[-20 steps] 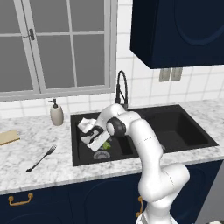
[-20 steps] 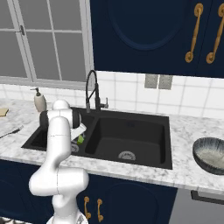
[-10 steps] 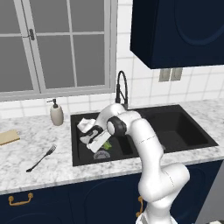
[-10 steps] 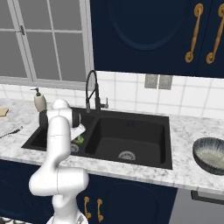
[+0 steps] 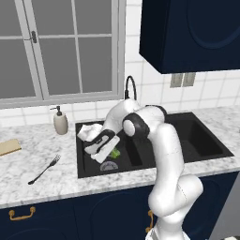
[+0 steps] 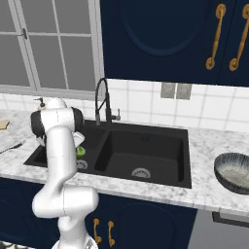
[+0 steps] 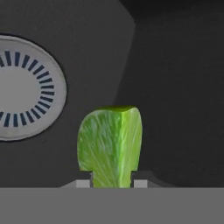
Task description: Pick the lemon wedge from the sink and place it in the bowl. Then pick the bowl and place it in the microwave. Then close the microwave door and press the start button.
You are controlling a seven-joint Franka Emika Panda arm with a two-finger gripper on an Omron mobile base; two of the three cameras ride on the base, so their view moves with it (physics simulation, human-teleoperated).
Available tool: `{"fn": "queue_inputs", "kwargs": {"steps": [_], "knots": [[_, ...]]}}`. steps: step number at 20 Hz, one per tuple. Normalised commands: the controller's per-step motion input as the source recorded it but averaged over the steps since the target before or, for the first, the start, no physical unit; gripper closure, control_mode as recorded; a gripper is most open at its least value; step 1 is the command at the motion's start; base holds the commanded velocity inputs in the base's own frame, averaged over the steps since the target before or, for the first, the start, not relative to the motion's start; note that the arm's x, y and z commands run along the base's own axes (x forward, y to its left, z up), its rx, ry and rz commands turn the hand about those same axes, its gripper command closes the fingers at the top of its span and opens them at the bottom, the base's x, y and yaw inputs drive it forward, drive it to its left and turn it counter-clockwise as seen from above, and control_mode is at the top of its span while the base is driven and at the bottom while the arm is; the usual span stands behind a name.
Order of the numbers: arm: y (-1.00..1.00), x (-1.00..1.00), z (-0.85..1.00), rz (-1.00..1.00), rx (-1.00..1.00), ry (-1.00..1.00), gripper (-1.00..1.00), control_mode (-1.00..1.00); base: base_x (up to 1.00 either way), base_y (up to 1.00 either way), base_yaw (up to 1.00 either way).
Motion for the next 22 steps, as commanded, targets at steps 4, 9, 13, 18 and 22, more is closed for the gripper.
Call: {"fn": "queue_inputs", "kwargs": {"steps": [4,9,13,18,22], "knots": [[0.00,-0.99,1.00,0.13,-0.03,-0.24,1.00,-1.00,0.00,0.00,0.00],[-0.12,-1.00,1.00,0.13,-0.01,-0.24,1.00,-1.00,0.00,0.00,0.00],[-0.47,-0.99,0.98,0.09,0.00,-0.13,1.00,-1.00,0.00,0.00,0.00],[-0.61,-0.66,0.74,0.03,0.05,-0.02,1.00,-1.00,0.00,0.00,0.00],[-0.66,-0.13,0.36,0.00,0.06,0.00,1.00,-1.00,0.00,0.00,0.00]]}}
